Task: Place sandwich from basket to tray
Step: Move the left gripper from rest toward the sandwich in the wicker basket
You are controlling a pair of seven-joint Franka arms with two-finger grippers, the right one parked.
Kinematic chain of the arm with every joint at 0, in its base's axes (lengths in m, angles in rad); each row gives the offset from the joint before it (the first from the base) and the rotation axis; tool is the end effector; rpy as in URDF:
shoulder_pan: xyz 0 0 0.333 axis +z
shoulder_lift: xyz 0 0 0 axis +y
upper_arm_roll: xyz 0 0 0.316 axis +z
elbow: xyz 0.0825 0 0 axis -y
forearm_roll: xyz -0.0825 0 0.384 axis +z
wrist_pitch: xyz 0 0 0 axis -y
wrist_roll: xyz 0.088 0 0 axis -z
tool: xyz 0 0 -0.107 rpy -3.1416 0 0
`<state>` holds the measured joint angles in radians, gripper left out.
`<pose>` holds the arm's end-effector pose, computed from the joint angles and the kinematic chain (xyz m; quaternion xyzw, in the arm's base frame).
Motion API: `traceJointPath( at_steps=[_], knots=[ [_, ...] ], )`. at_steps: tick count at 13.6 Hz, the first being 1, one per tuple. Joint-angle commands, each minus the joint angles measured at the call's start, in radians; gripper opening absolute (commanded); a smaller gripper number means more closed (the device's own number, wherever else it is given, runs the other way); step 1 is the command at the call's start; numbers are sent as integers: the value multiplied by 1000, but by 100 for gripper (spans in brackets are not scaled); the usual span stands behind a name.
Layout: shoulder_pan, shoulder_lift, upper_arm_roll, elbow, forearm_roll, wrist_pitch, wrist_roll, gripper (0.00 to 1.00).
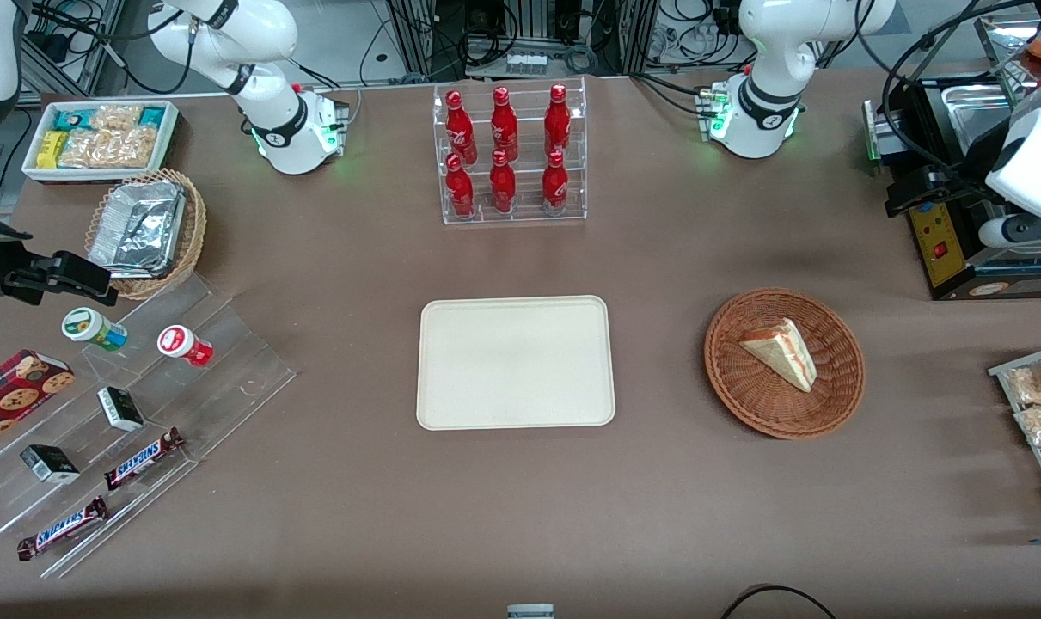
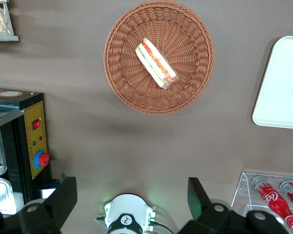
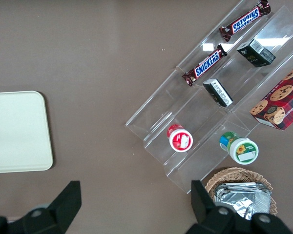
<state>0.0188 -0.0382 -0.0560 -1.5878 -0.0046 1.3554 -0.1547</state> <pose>0.5178 -0.0204 0.6205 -0.9936 -0.0583 0.0966 0.0081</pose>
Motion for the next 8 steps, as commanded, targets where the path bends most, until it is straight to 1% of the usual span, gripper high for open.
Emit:
traceJointPath(
  at_steps=[1,3,6,7,8],
  knots=[
    [20,21,-19,40,16,-24,4,100],
    [9,50,-19,40,40,-12,-6,100],
    [7,90,-19,6,54,82,-60,100],
    [7,107,-19,-17,60,123,-101,100],
    [6,124,-21,-37,61,169,-182,100]
  ],
)
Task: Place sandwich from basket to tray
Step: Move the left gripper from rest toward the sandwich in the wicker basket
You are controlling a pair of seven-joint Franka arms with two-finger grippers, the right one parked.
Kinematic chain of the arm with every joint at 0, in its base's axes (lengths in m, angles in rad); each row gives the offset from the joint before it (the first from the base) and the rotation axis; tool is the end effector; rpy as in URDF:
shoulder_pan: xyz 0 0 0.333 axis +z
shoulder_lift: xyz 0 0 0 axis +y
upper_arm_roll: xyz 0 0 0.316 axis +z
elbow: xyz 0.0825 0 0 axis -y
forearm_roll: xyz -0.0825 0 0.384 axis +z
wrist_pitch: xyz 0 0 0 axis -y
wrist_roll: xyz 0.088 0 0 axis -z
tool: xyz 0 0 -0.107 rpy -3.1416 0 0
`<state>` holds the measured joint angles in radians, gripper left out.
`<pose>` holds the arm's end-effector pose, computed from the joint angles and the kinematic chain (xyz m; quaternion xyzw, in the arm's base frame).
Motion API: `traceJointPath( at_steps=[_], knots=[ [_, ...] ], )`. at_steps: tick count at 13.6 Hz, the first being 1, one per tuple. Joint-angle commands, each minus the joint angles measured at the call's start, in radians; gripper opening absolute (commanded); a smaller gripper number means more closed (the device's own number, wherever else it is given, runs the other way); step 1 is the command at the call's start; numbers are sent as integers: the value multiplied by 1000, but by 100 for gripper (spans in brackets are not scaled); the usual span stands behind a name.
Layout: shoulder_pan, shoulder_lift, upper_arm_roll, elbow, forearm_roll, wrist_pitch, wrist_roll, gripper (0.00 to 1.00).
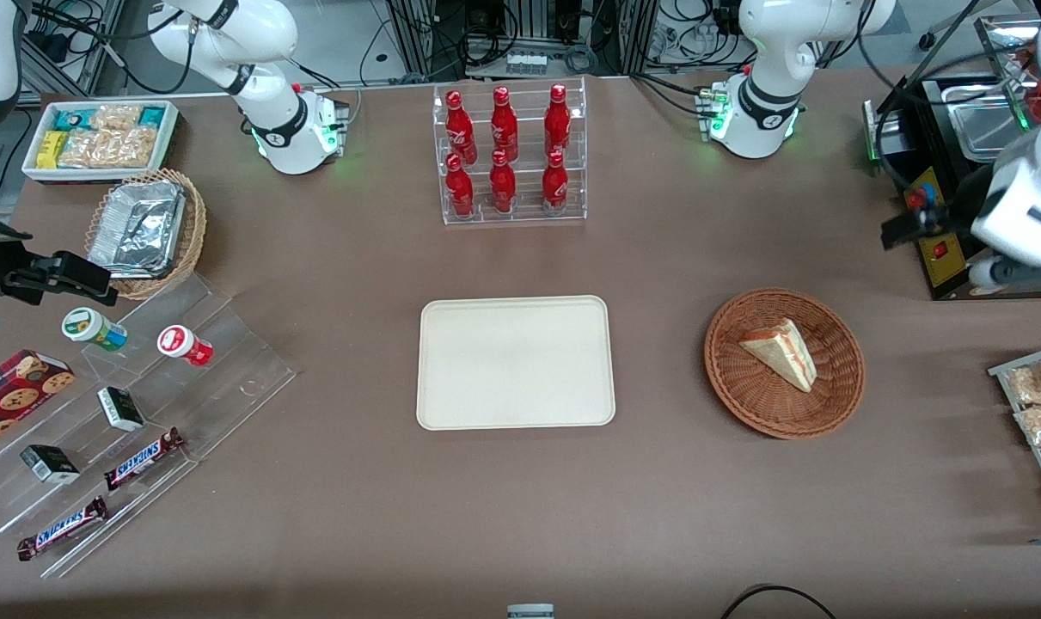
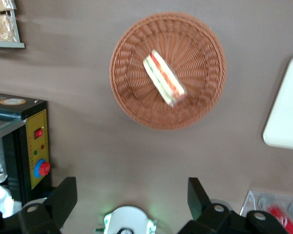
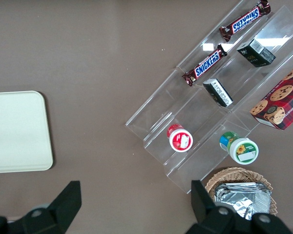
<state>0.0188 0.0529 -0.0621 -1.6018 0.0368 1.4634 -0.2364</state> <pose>0.5544 -0.0189 0.5726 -0.9906 -0.0960 0.0922 0.0299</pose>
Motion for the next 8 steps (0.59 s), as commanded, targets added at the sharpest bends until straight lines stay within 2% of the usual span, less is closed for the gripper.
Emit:
traceJointPath(
  at_steps=[1,4,6,8],
  knots=[
    [3,48,-15,-51,20,112,-159,100],
    [-3,111,-16,-107,8,227,-199,100],
    [-37,124,-18,-195,17,346,-372,100],
    [-55,111,-16,-298,20,457,-470,100]
  ],
)
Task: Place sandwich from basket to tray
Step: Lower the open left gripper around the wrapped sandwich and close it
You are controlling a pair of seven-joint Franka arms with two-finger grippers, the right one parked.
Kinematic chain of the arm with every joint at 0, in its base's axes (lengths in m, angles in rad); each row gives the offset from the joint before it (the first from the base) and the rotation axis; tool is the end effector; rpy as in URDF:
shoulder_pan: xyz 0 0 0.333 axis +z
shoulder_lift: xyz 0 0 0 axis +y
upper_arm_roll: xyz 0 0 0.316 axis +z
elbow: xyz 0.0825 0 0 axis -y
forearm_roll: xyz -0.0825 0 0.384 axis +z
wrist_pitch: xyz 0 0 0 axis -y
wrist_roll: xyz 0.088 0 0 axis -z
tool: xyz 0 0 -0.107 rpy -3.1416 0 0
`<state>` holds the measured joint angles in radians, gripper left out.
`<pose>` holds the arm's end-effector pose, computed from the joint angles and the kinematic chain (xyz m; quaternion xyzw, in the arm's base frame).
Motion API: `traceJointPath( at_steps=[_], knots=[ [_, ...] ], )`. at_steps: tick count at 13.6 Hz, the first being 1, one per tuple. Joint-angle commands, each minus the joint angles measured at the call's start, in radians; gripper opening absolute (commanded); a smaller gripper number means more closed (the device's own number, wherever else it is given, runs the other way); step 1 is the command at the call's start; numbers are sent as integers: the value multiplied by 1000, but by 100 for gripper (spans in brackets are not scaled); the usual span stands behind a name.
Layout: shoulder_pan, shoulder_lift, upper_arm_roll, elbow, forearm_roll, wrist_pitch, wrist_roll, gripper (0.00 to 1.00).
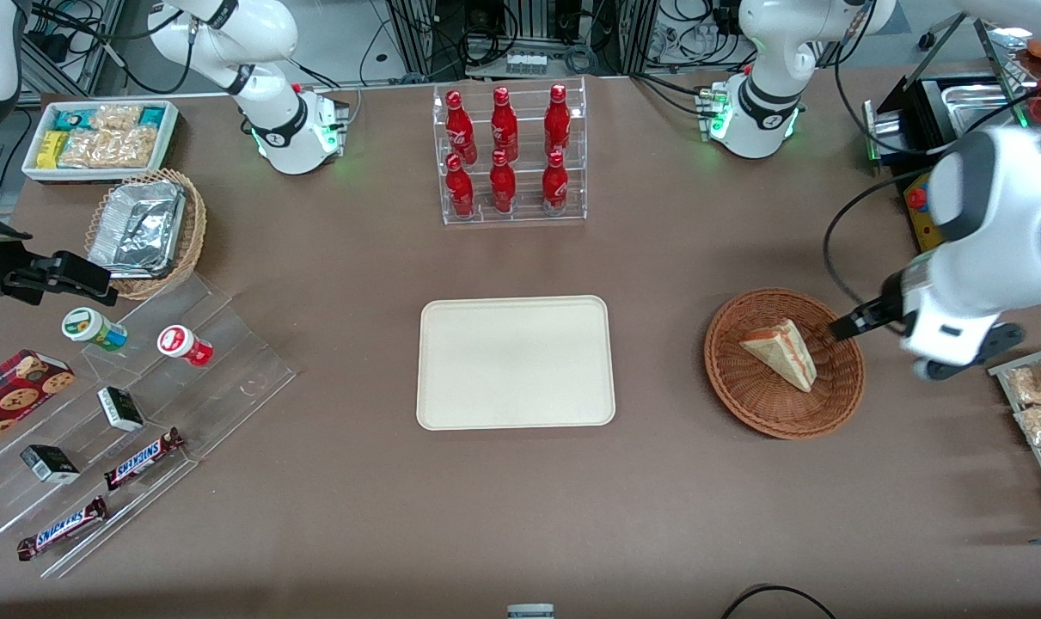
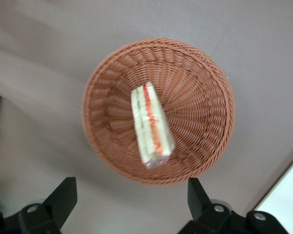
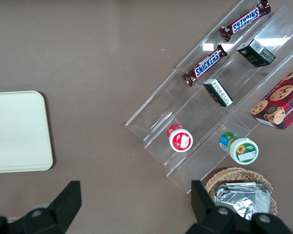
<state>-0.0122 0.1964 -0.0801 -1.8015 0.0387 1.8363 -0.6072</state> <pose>0.5938 -0.0495 0.4234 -0.9655 -0.2476 0.0719 0.0373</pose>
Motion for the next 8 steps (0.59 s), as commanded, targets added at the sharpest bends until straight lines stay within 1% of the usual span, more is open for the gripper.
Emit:
traceJointPath(
  at_steps=[1,5,8],
  knots=[
    [-34,-46,2,-164,21,143,-126,100],
    [-34,-80,3,-370,21,366,-204,100],
    [-34,-88,3,-452,21,478,-220,100]
  ],
)
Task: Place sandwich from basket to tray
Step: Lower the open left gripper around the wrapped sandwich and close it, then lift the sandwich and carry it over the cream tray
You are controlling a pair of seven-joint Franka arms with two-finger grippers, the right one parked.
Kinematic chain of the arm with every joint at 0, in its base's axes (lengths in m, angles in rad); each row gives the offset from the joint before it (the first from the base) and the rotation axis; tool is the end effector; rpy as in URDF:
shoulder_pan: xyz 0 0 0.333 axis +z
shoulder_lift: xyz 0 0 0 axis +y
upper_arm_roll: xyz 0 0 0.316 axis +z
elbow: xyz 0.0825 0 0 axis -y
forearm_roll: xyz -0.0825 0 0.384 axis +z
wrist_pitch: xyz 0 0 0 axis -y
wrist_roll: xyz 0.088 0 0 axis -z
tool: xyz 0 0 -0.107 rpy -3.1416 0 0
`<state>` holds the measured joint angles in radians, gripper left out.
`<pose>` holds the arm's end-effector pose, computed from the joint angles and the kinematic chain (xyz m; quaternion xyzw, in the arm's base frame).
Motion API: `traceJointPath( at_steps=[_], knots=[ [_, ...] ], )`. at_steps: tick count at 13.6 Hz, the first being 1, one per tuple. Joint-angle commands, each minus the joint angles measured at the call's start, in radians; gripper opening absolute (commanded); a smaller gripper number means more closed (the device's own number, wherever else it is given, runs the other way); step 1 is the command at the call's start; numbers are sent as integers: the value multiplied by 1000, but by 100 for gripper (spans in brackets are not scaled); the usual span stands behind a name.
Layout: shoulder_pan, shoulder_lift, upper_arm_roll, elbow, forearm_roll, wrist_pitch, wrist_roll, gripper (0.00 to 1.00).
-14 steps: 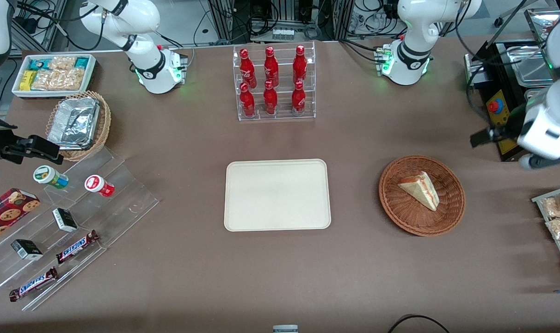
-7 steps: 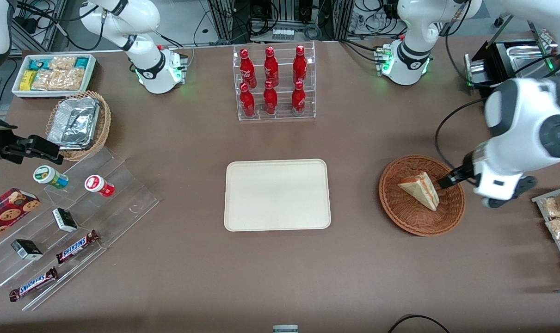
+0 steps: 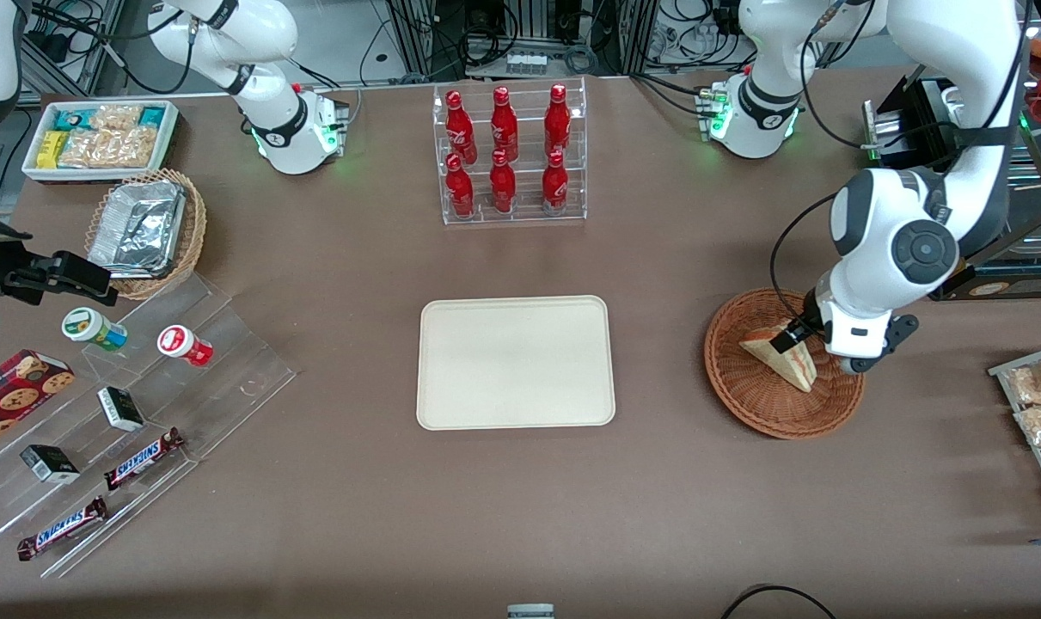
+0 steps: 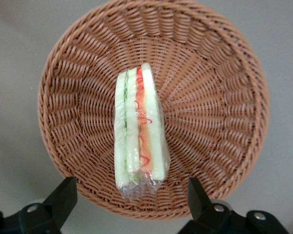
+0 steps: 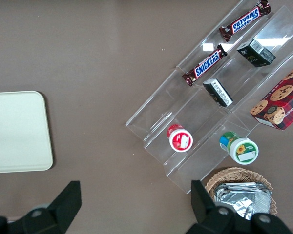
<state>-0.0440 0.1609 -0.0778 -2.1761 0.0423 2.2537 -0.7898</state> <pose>0.5409 -0.0648 0.3112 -0.9483 -0.3145 0.0329 0.0268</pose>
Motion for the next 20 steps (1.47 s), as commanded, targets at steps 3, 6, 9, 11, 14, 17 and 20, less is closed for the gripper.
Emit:
traceJointPath(
  at_steps=[3,6,9,11,14,17,20],
  knots=[
    [-2,-31,1,-91,17,105,-57,100],
    [-2,12,1,-97,17,187,-62,98],
    [-2,51,1,-93,17,238,-97,77],
    [-2,54,3,-91,17,244,-97,37],
    [3,58,4,-71,17,238,-82,0],
    [-5,54,1,66,19,33,-68,0],
    [-42,19,-11,211,21,-214,-60,0]
  ],
)
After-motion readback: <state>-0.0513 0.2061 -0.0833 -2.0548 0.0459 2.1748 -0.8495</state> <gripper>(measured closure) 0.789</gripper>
